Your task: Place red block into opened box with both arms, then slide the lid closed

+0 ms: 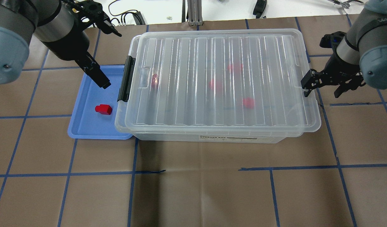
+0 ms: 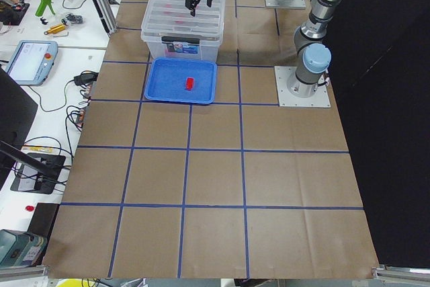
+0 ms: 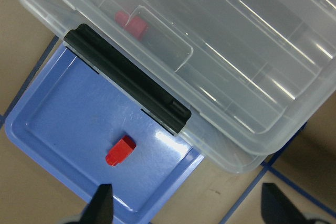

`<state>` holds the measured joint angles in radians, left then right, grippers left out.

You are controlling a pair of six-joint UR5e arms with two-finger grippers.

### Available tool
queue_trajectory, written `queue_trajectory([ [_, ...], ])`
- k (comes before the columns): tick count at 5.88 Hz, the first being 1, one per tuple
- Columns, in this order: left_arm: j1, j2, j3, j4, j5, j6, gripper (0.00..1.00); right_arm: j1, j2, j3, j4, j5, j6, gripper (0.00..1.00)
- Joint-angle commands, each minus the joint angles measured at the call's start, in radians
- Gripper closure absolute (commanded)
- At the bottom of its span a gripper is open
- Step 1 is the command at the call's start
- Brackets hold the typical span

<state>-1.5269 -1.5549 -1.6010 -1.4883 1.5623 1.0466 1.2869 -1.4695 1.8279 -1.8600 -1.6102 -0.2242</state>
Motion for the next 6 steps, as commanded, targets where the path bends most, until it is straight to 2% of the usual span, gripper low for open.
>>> queue_trajectory([
  [1,0.056,-0.001,0.000,0.002,0.004,0.368,0.02,-0.073,0.026,-0.002,-0.086,-0.047,-0.145,0.00],
  [2,0.082,-0.002,0.000,0.006,0.045,0.527,0.02,-0.122,0.025,-0.004,-0.087,-0.050,-0.193,0.00],
  [4,0.235,0.002,0.007,-0.004,0.048,0.579,0.02,-0.173,0.021,-0.019,-0.087,-0.162,-0.237,0.00],
  [6,0.271,-0.002,0.016,-0.006,0.045,0.628,0.02,-0.236,0.026,-0.047,-0.088,-0.174,-0.305,0.00],
])
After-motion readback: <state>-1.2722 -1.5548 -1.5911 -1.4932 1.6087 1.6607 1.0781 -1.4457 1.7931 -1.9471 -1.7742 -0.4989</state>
